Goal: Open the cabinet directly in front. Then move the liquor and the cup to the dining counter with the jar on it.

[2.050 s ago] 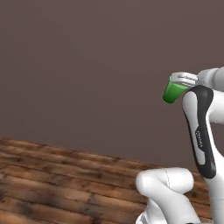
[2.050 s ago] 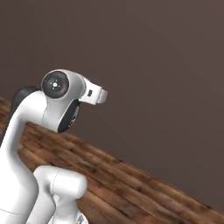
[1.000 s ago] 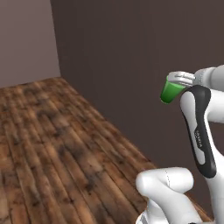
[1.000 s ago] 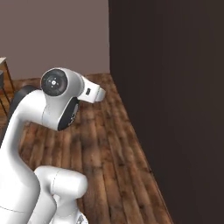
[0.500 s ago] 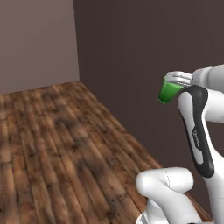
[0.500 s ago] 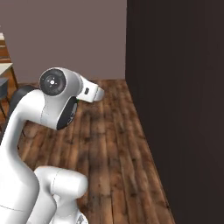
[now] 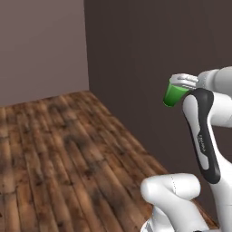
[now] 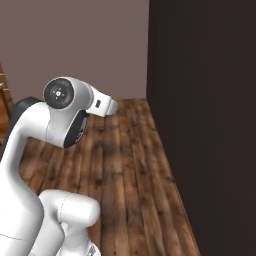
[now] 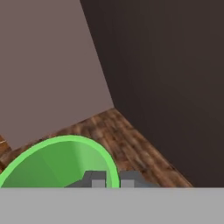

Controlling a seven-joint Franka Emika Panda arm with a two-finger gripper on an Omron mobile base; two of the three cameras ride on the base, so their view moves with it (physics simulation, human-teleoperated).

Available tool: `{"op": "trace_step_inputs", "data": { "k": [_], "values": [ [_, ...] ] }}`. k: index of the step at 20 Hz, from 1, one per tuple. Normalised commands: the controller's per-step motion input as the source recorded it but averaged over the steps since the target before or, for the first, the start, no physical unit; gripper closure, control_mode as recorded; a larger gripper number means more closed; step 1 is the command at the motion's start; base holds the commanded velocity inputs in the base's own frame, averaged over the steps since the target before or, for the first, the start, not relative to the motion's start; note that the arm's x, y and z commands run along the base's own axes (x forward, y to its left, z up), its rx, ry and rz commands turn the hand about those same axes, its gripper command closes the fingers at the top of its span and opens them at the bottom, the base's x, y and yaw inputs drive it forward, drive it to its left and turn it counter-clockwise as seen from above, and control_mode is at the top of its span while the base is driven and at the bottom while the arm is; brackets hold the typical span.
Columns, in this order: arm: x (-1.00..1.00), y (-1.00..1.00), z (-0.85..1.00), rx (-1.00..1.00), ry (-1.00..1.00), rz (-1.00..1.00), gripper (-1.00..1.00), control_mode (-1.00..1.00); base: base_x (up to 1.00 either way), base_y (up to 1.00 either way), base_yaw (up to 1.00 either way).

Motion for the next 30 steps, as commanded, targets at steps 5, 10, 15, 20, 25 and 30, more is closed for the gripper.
{"op": "trace_step_inputs", "data": {
  "k": [5, 10, 15, 20, 25, 30],
  "values": [
    [0.00, 0.00, 0.00, 0.00, 0.00, 0.00, 1.00, 1.00, 1.00, 0.33, 0.00],
    [0.00, 0.00, 0.00, 0.00, 0.00, 0.00, 1.00, 1.00, 1.00, 0.31, 0.01],
    [0.00, 0.00, 0.00, 0.00, 0.00, 0.00, 1.00, 1.00, 0.92, 0.02, 0.49],
    [0.00, 0.00, 0.00, 0.00, 0.00, 0.00, 1.00, 1.00, 0.28, 0.00, 0.79],
    [0.00, 0.00, 0.00, 0.00, 0.00, 0.00, 1.00, 1.00, 0.00, 0.00, 0.86],
    [0.00, 0.00, 0.00, 0.00, 0.00, 0.00, 1.00, 1.00, 0.10, 0.00, 0.84]
  ]
}}
